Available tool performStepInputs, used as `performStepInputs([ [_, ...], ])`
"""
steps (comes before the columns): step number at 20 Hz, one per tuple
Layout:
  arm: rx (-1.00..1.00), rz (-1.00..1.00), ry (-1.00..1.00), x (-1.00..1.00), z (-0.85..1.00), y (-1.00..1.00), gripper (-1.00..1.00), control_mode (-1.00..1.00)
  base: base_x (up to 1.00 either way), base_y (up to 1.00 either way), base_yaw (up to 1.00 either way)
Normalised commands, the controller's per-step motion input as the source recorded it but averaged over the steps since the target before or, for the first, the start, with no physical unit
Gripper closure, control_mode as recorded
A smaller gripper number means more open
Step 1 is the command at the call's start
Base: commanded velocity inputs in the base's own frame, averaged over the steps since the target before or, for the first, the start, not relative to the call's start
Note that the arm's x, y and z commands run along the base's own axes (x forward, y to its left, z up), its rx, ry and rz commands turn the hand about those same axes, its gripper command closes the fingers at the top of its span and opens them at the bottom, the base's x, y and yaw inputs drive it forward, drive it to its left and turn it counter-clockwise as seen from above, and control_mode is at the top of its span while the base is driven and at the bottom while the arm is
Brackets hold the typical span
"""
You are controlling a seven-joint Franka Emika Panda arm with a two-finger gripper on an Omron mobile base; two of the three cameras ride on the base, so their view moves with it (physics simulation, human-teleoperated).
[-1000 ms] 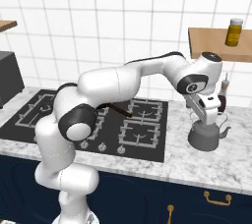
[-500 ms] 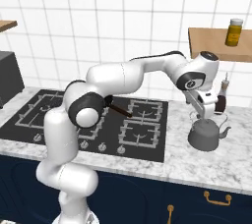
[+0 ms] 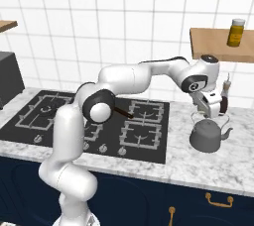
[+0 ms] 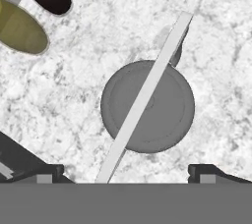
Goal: Pick the kettle from the counter and place it on a stove burner. Then turn the burner on.
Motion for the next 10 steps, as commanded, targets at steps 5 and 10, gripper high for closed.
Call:
performStepInputs([
  [5, -0.06, 0.00, 0.00, 0.46, -0.21, -0.24, -1.00, -1.00, 0.00, 0.00, 0.00],
  [10, -0.09, 0.00, 0.01, 0.13, -0.37, -0.13, -1.00, -1.00, 0.00, 0.00, 0.00],
])
